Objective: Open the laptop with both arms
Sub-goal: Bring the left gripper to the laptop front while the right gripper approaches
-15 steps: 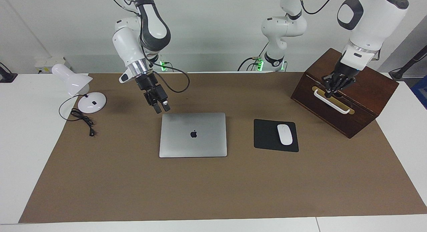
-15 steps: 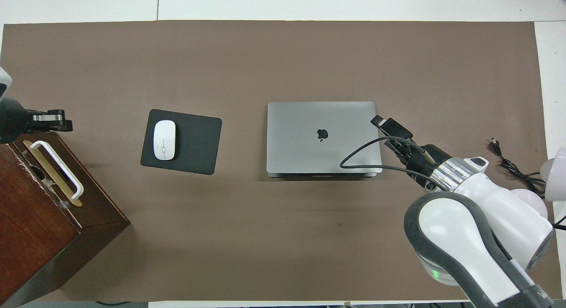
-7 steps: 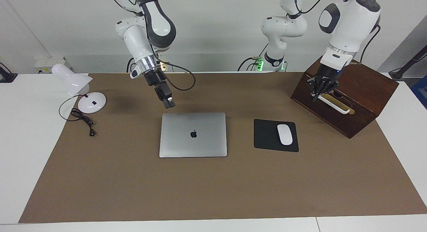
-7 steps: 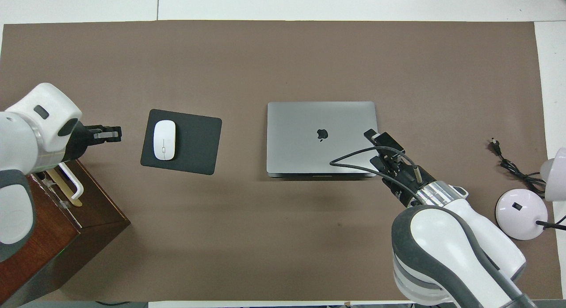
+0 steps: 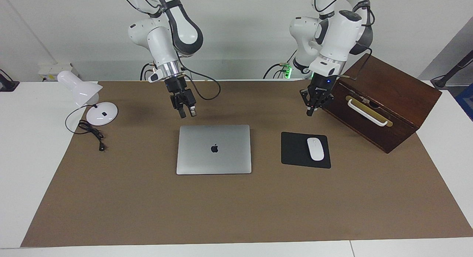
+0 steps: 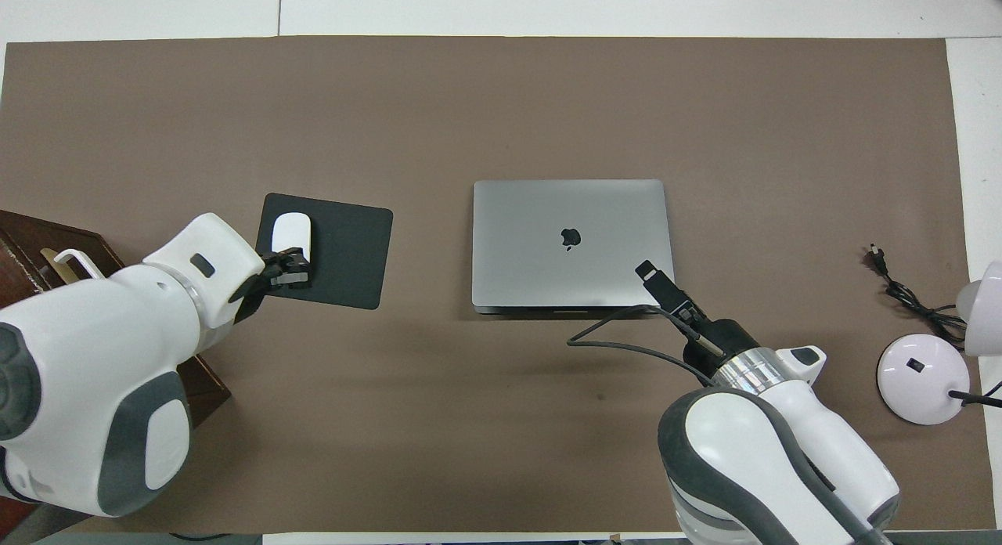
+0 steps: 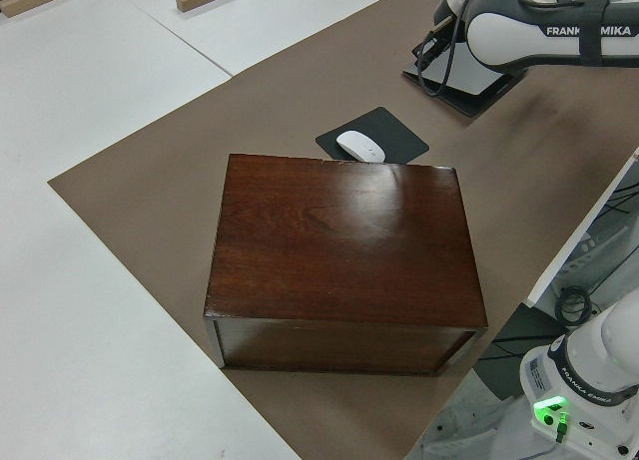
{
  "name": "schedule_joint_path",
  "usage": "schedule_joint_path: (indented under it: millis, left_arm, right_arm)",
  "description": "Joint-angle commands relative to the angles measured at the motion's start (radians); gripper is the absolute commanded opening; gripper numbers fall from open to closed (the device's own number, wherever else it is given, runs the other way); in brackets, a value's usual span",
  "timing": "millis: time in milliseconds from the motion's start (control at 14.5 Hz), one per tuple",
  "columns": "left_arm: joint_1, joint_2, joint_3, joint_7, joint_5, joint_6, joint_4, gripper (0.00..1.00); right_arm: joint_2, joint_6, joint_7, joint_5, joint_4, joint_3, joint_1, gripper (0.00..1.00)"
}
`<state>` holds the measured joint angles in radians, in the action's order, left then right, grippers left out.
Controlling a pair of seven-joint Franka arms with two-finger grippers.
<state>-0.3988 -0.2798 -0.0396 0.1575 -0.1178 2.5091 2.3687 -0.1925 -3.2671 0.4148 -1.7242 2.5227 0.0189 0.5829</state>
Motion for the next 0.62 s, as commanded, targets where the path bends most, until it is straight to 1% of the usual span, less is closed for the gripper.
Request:
schedule_joint_path:
  millis: [0,69,275,344,551]
  left_arm:
    - [-0.084,-0.044,-0.014,0.04,-0.014,0.138,0.119,0.0]
    - [-0.103,-0.044,-0.013,0.04,-0.014,0.181,0.147,0.0]
    - [-0.158,-0.029,-0.013,0.045,-0.014,0.302,0.207,0.0]
    - [-0.178,-0.021,-0.013,0.048,-0.014,0.35,0.225,0.0]
    - [-0.238,0.024,-0.013,0.062,-0.014,0.46,0.267,0.0]
  right_arm:
    - [-0.03,-0.043,0.074,-0.07,0.028,-0.001,0.051,1.0]
    - [-0.037,-0.066,0.09,-0.08,0.033,0.001,0.054,1.0]
    - [-0.108,-0.059,0.122,-0.089,0.065,0.0,0.051,1.0]
    - [-0.12,-0.057,0.128,-0.095,0.08,-0.001,0.049,1.0]
    - [-0.171,-0.051,0.188,-0.101,0.146,-0.001,0.046,1.0]
